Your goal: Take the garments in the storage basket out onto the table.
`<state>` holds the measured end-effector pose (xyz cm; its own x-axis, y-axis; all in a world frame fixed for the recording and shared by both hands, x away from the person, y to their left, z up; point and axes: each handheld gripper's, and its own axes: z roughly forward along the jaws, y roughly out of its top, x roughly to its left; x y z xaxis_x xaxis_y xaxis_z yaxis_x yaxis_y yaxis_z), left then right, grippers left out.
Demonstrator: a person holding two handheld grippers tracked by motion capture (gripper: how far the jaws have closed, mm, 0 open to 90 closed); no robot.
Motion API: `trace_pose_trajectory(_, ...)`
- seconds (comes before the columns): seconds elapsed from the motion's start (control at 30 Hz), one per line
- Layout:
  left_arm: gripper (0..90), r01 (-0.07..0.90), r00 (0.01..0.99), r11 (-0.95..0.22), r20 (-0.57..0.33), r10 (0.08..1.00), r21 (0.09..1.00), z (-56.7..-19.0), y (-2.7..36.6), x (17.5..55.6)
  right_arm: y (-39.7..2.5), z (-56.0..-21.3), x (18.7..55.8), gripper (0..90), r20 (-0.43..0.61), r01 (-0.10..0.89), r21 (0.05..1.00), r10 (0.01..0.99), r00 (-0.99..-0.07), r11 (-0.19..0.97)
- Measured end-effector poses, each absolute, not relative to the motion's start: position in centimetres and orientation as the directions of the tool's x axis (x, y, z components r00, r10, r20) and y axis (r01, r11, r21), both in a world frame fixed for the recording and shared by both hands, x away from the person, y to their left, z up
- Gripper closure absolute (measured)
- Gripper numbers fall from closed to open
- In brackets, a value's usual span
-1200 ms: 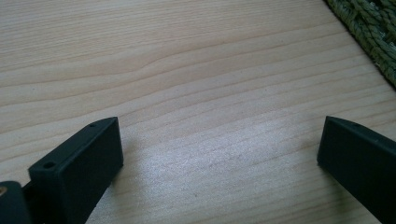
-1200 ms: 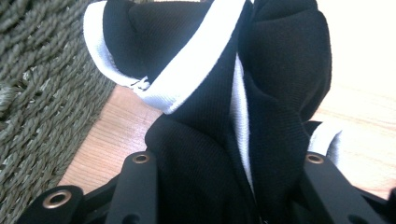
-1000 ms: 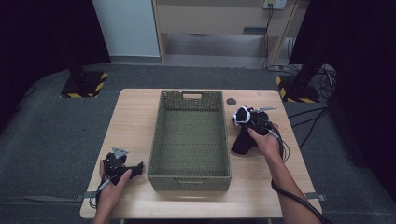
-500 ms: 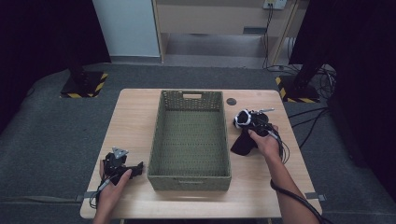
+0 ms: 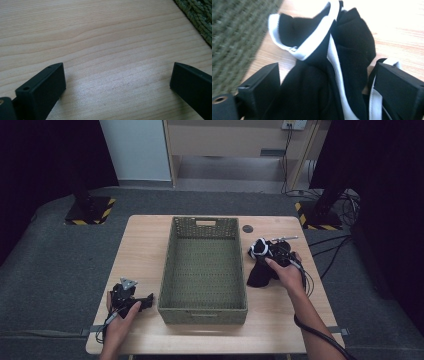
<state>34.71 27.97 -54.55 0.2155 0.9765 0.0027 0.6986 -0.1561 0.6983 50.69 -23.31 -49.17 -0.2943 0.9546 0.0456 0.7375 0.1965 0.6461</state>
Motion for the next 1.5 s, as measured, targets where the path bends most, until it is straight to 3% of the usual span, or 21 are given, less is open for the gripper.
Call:
trace_pose_trajectory(0.47, 0.0, 0.698, 0.215, -0.156, 0.003, 0.977, 0.698, -54.5, 28.0, 34.7, -23.4, -45.5, 48.7, 3.5, 0.066, 0.693, 0.694, 0.942, -0.329, 0.194)
trace_pose_trajectory(1.5, 0.0, 0.699, 0.215, -0.155, 0.002, 0.977, 0.698, -54.5, 28.0, 34.7, -22.9, -42.2, 44.0, 3.4, 0.029, 0.581, 0.775, 0.904, -0.427, 0.249)
